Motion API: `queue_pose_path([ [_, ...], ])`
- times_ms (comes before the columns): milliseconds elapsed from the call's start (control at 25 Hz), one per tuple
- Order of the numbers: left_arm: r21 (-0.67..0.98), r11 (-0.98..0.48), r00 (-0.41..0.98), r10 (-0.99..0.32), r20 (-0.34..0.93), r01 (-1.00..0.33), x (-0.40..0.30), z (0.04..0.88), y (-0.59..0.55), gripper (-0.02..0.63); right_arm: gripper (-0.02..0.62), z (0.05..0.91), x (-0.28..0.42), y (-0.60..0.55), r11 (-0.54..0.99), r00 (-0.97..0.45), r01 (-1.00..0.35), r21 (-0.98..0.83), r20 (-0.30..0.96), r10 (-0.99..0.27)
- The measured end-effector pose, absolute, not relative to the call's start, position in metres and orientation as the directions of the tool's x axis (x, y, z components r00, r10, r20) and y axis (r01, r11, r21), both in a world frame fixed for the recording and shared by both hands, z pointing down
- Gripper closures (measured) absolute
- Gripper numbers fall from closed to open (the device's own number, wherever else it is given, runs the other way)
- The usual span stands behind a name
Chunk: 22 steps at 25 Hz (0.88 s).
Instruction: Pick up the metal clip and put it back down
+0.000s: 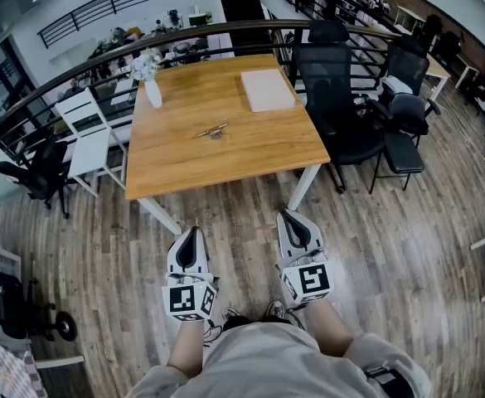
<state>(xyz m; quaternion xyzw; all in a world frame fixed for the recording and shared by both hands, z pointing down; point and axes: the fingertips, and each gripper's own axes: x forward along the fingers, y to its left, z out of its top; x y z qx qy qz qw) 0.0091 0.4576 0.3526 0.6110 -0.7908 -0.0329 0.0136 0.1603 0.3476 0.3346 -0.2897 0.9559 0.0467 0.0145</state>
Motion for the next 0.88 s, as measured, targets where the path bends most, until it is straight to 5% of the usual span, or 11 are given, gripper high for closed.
queue_pose_path([
  [880, 0.139, 0.194, -0.189, -0.981, 0.052, -0.971, -0.062, 0.397, 0.468, 0.581, 0.569, 0.386, 0.048, 0.382, 0.886, -0.885, -0.459, 0.066, 0.053, -0.463],
])
